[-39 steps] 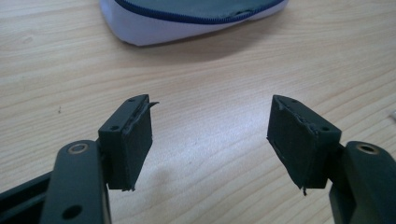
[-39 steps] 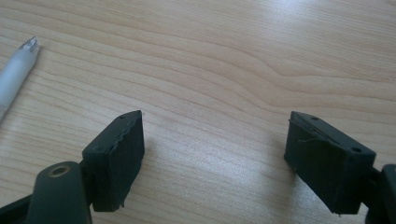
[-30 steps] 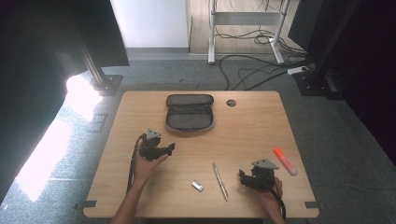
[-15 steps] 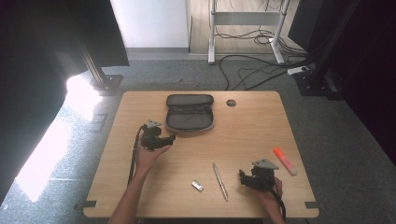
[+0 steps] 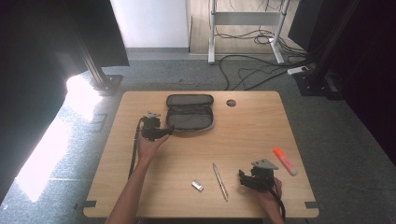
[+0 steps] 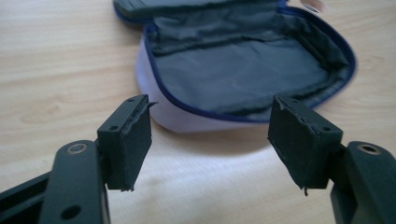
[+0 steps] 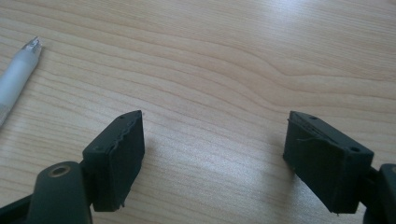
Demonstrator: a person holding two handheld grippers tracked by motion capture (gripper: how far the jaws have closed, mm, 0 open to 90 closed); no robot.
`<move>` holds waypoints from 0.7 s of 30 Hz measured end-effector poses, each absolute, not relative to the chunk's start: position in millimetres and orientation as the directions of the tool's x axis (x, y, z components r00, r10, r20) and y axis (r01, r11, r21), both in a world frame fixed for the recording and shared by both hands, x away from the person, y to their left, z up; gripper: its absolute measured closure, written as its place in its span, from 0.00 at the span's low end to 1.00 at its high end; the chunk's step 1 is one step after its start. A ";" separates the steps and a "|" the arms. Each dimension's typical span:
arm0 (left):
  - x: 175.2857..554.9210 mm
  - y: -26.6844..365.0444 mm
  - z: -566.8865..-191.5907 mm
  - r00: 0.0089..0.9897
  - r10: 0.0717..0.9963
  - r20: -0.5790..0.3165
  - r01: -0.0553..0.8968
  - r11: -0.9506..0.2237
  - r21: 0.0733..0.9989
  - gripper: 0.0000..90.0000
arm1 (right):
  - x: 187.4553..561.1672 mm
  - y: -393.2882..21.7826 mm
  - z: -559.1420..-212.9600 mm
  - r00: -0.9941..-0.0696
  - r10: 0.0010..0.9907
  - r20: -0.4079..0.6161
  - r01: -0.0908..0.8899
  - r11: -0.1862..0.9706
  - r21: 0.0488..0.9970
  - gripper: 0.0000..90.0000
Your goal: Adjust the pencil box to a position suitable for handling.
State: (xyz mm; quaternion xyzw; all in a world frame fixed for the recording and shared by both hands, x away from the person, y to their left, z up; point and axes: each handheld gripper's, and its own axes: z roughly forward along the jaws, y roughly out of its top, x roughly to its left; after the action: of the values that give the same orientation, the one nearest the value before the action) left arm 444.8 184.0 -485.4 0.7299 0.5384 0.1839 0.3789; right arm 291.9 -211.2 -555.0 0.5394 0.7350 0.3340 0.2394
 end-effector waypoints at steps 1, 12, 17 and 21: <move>447.2 183.9 -485.5 0.350 0.927 -0.132 0.644 -0.136 0.752 0.35 | 291.9 -211.2 -555.0 -0.303 0.953 0.008 0.633 0.195 0.749 0.22; 467.2 181.8 -490.1 0.339 0.934 -0.108 0.646 -0.148 0.749 0.37 | 291.9 -211.3 -554.9 -0.304 0.953 0.006 0.632 0.197 0.749 0.22; 476.2 183.3 -498.8 0.317 0.940 -0.122 0.673 -0.133 0.728 0.37 | 291.8 -211.2 -555.0 -0.304 0.953 0.005 0.632 0.197 0.749 0.22; 483.9 183.2 -502.4 0.302 0.946 -0.116 0.676 -0.127 0.726 0.37 | 291.8 -211.3 -555.0 -0.305 0.952 0.004 0.631 0.199 0.750 0.22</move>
State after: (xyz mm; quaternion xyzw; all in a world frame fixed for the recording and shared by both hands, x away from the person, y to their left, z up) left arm 483.9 183.2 -502.4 0.7259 0.5587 0.1914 0.3524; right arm 291.8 -211.3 -555.0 0.5380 0.7358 0.3333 0.2407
